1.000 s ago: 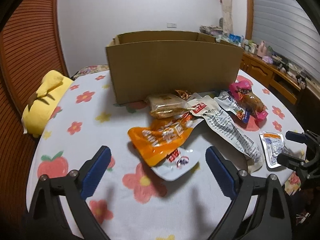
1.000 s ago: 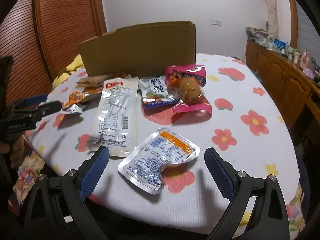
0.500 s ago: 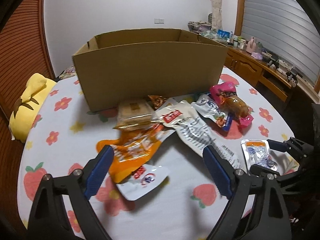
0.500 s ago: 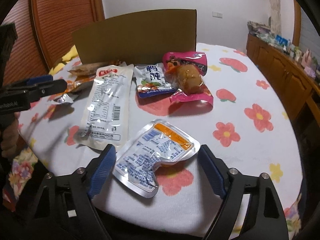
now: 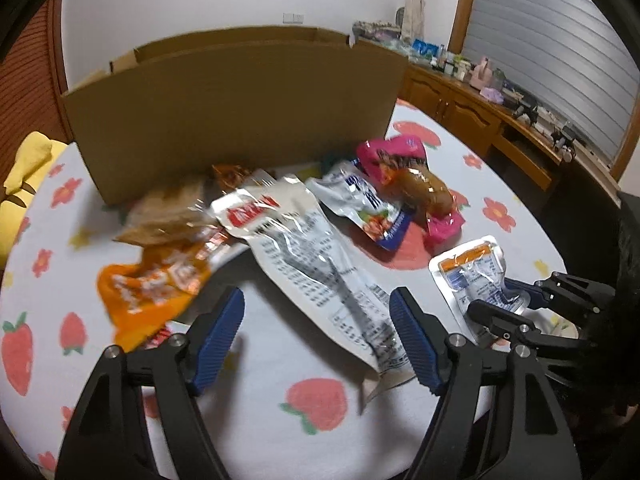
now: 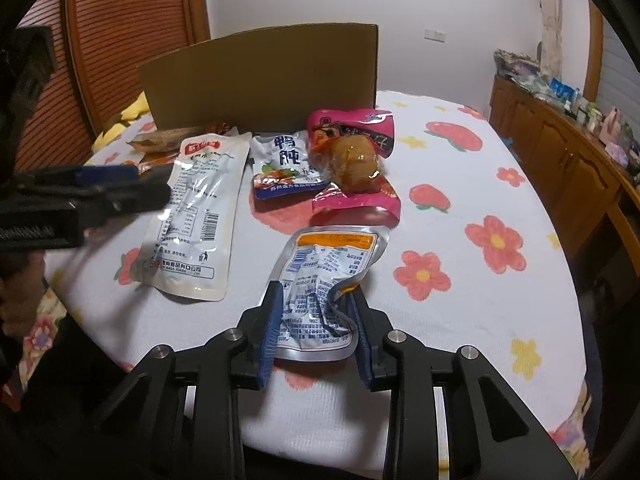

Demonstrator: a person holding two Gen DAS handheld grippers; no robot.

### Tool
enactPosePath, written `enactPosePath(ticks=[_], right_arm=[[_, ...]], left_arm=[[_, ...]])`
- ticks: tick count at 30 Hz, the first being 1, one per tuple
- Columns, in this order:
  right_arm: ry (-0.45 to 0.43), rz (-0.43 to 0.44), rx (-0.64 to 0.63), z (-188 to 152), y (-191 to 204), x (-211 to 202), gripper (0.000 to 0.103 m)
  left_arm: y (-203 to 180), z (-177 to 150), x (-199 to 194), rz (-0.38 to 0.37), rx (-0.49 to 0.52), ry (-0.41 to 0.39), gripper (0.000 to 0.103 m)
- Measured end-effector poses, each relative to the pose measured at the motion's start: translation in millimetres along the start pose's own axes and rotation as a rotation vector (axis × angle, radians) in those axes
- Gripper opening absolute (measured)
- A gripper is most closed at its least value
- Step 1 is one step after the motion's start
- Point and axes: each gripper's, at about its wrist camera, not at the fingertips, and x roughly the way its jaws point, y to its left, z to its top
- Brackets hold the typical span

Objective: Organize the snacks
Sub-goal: 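Grasp the silver-orange pouch with the right tool while the left tool grasps the white sausage pouch, then lift both held pouches and carry them over the cardboard box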

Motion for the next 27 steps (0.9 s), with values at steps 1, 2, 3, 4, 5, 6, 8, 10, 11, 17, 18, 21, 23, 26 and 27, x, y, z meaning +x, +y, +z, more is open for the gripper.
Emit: enactPosePath(ticks=[1, 2, 3, 4, 5, 6, 8, 10, 11, 17, 18, 21, 23, 26, 27], right_arm=[[-0.001, 0.002, 0.001, -0.5, -0.3, -0.4, 0.031], [-0.003, 0.003, 0.001, -1.0, -0.5, -0.7, 0.031], [-0.004, 0.002, 0.0, -1.1, -0.2, -0.9, 0.031], [-0.004, 0.004, 0.0, -1.2, -0.2, -0.8, 0.031], [-0.005, 0.005, 0.001, -1.2, -0.7, -0.9, 0.031], [-0.005, 0.005, 0.002, -0.8, -0.6, -0.6, 0.031], [-0.007, 0.003, 0.0, -0.9, -0.3, -0.5, 0.031], [-0.008, 0.002, 0.0, -1.3, 0.1, -0.5, 0.031], [-0.009, 0.003, 0.0, -1.3, 0.1, -0.4, 0.031], [-0.01, 0.005, 0.001, -1.7, 0.1, -1.0, 0.031], [-0.011, 0.005, 0.002, -1.8, 0.0, -1.2, 0.031], [-0.018, 0.012, 0.003, -1.5, -0.4, -3.0, 0.028], [-0.024, 0.018, -0.002, -0.5, -0.1, -5.0, 0.025], [-0.038, 0.025, -0.007, 2.0, 0.2, -10.1, 0.022], [-0.041, 0.029, -0.005, 2.9, 0.1, -11.7, 0.022]], left_arm=[[-1.2, 0.1, 2.6, -0.001, -0.003, 0.008, 0.076], [-1.8, 0.3, 5.7, -0.002, -0.008, 0.018, 0.076], [-2.4, 1.1, 9.2, -0.004, -0.014, 0.028, 0.076], [-2.9, 2.0, 12.6, -0.005, -0.02, 0.04, 0.076], [-2.4, 3.1, 17.1, 0.004, -0.028, 0.055, 0.076], [-1.6, 4.4, 21.5, 0.018, -0.039, 0.066, 0.076], [-0.6, 6.7, 26.4, 0.004, -0.056, 0.073, 0.076], [-2.2, 7.8, 26.4, 0.013, -0.051, 0.066, 0.065], [-3.5, 7.1, 24.8, 0.006, -0.043, 0.056, 0.058], [-0.8, 1.7, 15.1, -0.043, -0.045, 0.028, 0.03], [-0.9, 1.4, 12.9, -0.042, -0.039, 0.024, 0.026], [0.6, 0.2, 4.2, -0.047, -0.032, 0.003, 0.018], [2.4, -1.2, -1.4, -0.051, -0.038, -0.011, 0.015], [3.1, -2.8, -7.4, -0.048, -0.032, -0.026, 0.011], [3.0, -3.3, -8.8, -0.044, -0.028, -0.029, 0.011]])
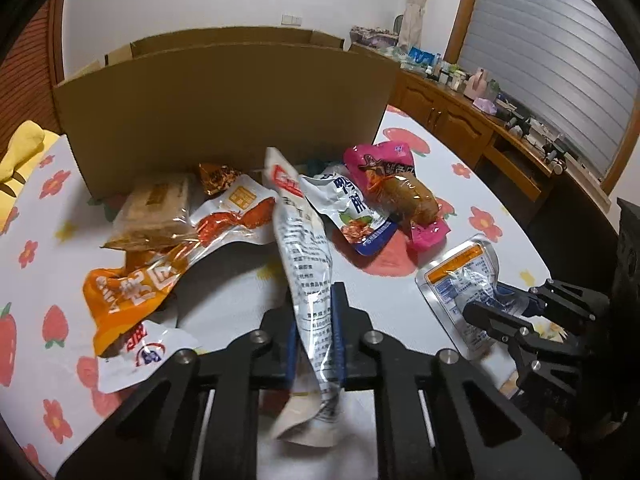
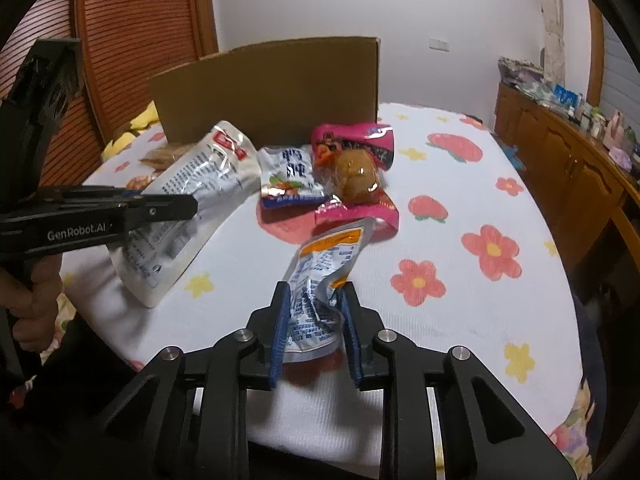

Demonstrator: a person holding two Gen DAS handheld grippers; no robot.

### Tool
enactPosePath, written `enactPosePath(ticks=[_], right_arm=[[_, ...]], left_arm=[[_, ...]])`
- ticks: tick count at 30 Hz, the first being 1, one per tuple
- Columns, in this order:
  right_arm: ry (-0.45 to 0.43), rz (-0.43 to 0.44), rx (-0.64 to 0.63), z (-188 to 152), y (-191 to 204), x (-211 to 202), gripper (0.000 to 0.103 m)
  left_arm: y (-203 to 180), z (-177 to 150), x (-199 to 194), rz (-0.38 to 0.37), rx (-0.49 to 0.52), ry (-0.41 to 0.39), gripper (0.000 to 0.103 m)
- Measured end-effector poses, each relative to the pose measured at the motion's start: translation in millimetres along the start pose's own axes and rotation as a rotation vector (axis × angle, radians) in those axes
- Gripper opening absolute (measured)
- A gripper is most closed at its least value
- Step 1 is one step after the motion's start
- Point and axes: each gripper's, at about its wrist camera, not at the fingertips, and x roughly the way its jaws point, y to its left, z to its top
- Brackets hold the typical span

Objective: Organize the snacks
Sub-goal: 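Lift both held pouches and carry them over the cardboard box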

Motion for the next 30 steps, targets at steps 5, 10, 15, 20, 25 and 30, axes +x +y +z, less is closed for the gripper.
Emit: enactPosePath(ticks=[5, 10, 15, 20, 25, 30], right_arm=[[-0.021, 0.02, 0.012, 3.9, -0.9, -5.3, 0.022], [-0.045, 0.022, 0.003, 8.1, 2.2, -11.6, 0.022], [-0.058, 0.027, -0.006, 12.5, 6.7, -15.3, 0.022], [-0.073, 0.034, -0.017, 16.5, 11.4, -20.0, 0.022], [-0.097, 0.041, -0.034, 24.8, 16.4, -28.4, 0.022], [-0.12, 0.045, -0.052, 34.1, 21.5, -35.1, 0.022]], left_arm=[[1.6, -0.5, -6.5, 0.005, 0.002, -0.015, 0.011], [0.3, 0.3, -16.3, 0.012, 0.007, -0.044, 0.011], [-2.0, 3.2, -30.1, 0.02, 0.018, -0.08, 0.011], [-3.3, 8.8, -47.4, 0.03, 0.03, -0.121, 0.011], [-2.1, 14.0, -67.2, 0.034, 0.037, -0.168, 0.011], [4.1, 21.6, -86.2, 0.046, 0.041, -0.215, 0.011]])
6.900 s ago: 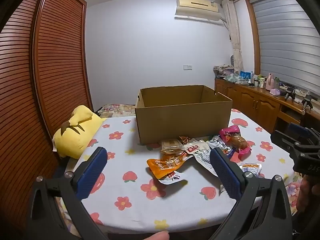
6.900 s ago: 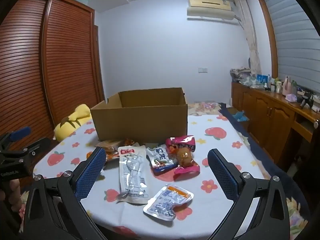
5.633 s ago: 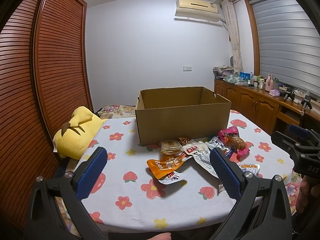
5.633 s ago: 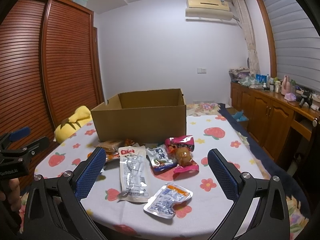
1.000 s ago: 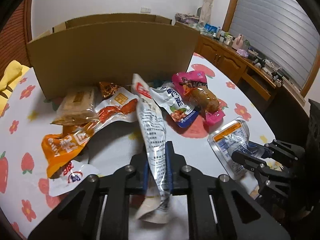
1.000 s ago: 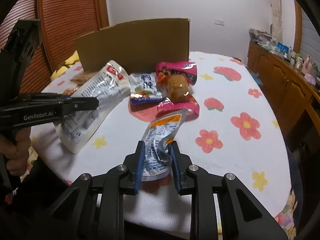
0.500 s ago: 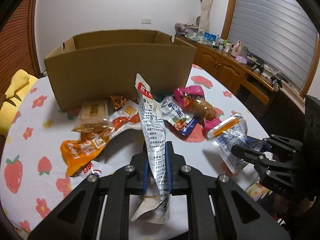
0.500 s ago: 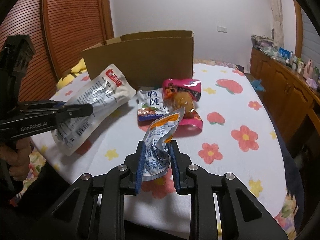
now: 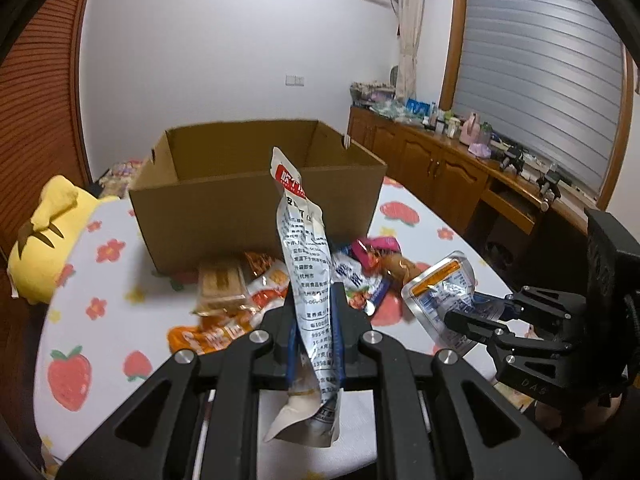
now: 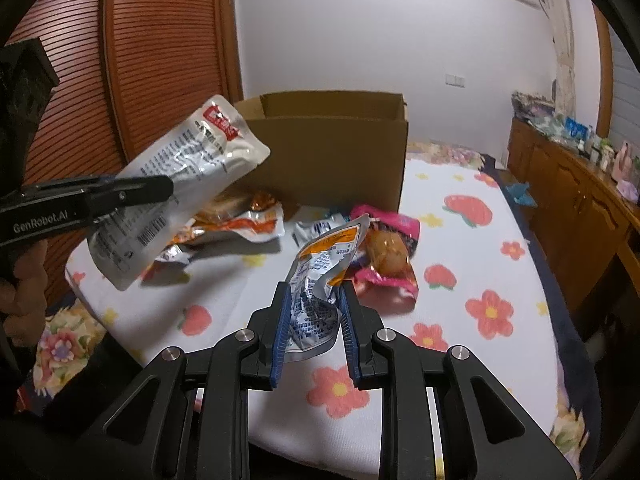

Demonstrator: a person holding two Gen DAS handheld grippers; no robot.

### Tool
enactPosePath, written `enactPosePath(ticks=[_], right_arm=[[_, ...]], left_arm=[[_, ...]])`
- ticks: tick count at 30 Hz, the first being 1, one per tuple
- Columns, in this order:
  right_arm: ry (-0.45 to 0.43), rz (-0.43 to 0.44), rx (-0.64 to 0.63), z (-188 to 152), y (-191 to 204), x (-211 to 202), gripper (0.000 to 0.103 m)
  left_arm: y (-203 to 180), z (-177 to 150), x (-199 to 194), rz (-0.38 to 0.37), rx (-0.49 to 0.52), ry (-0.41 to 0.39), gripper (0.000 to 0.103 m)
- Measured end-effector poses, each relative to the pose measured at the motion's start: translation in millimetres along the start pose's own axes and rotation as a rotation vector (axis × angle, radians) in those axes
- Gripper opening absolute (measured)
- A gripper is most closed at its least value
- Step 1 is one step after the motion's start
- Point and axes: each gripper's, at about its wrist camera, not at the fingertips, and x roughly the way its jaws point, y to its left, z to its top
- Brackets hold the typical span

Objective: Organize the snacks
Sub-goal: 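Lift both held pouches and carry them over the cardboard box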

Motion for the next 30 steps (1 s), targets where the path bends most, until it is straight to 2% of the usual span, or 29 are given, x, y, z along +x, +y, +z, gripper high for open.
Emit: enactPosePath(ticks=[9, 16, 25, 30], right_arm=[[-0.044, 0.008, -0.037, 25.1, 4.1, -1.3, 0.022], [-0.099, 0.018, -0.06, 69.2, -1.4, 9.6, 0.022], [-0.137, 0.019, -0.083, 131.1, -18.2, 43.2, 0.022], [-0.127, 0.026, -0.076, 149.5, -29.5, 67.0, 0.022]], left_arm=[[17.4, 22.6, -8.8, 0.021, 0.007, -0.044, 0.011], [34.5, 51.3, 2.4, 0.038, 0.026, -0.065, 0.011], [58.7, 90.9, 27.2, 0.059, 0.008, -0.079, 0.011], [69.9, 112.0, 42.3, 0.066, 0.007, -0.092, 0.011]])
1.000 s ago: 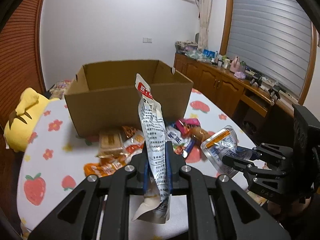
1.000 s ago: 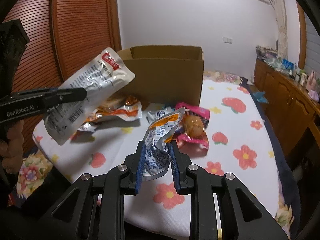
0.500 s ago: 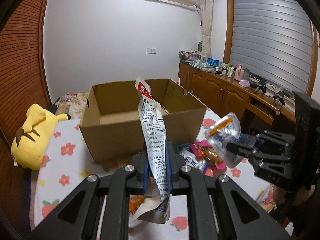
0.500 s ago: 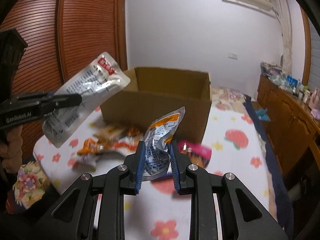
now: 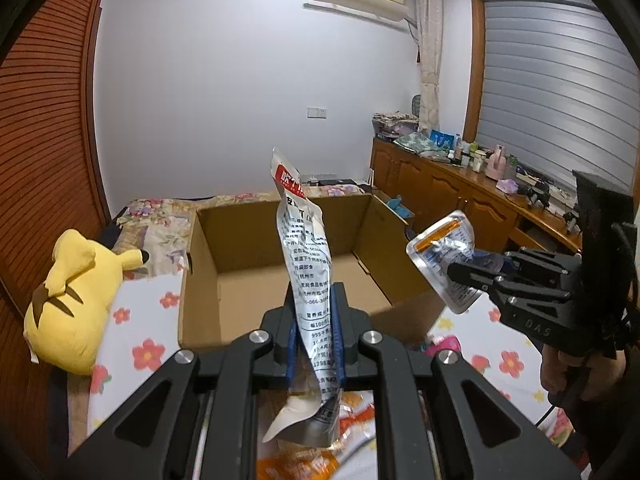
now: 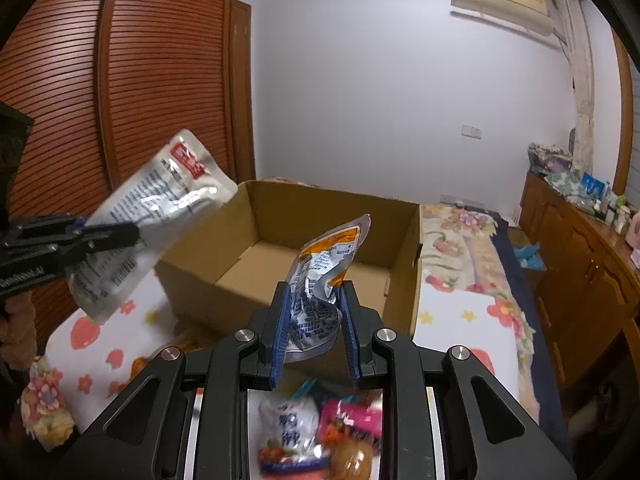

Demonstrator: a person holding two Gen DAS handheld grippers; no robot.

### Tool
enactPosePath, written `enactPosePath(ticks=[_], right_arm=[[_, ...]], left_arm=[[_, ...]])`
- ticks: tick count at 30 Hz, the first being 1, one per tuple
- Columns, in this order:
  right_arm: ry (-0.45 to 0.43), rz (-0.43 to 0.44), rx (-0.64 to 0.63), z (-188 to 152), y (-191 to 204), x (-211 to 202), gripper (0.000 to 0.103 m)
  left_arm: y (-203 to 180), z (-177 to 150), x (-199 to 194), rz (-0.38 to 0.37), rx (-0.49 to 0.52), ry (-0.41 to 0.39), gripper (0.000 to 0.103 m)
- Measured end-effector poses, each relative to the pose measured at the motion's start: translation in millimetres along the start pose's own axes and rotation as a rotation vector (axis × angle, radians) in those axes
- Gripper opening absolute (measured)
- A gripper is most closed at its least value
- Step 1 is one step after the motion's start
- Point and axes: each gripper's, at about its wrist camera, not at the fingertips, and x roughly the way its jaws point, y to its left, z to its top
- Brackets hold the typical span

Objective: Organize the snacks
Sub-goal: 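Lift both held pouches and carry them over the cardboard box, then open both tools to drop the pouches into the box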

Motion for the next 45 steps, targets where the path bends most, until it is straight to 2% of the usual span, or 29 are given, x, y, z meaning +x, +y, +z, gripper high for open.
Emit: enactPosePath(ticks=[11, 20, 21, 23, 37, 45], right_arm=[[0.04, -0.008, -0.007, 15.0, -17.7, 44.3, 0.023], [0.089, -0.016, -0.008, 11.9, -25.5, 69.2, 0.024], [0.09, -0.012, -0.003, 11.0, -27.2, 69.6, 0.024], [0.095, -0.001, 0.009, 10.8, -29.8, 72.1, 0.032], [0.094, 0.015, 0.017, 6.6, -27.4, 57.2, 0.039], [0.087, 0.013, 0.035, 1.0, -31.9, 48.0, 0.042]], left_arm=[[18.4, 15.9, 58.6, 0.013, -0.001, 0.048, 0.011], [22.1, 17.4, 78.2, 0.015, -0.012, 0.073, 0.011], [21.7, 18.1, 78.3, 0.014, -0.01, 0.073, 0.011], [21.3, 20.2, 79.7, 0.015, -0.006, 0.072, 0.011], [25.5, 35.0, 111.9, 0.017, -0.009, 0.101, 0.011], [28.0, 26.9, 134.2, 0.069, 0.0, 0.143, 0.011]])
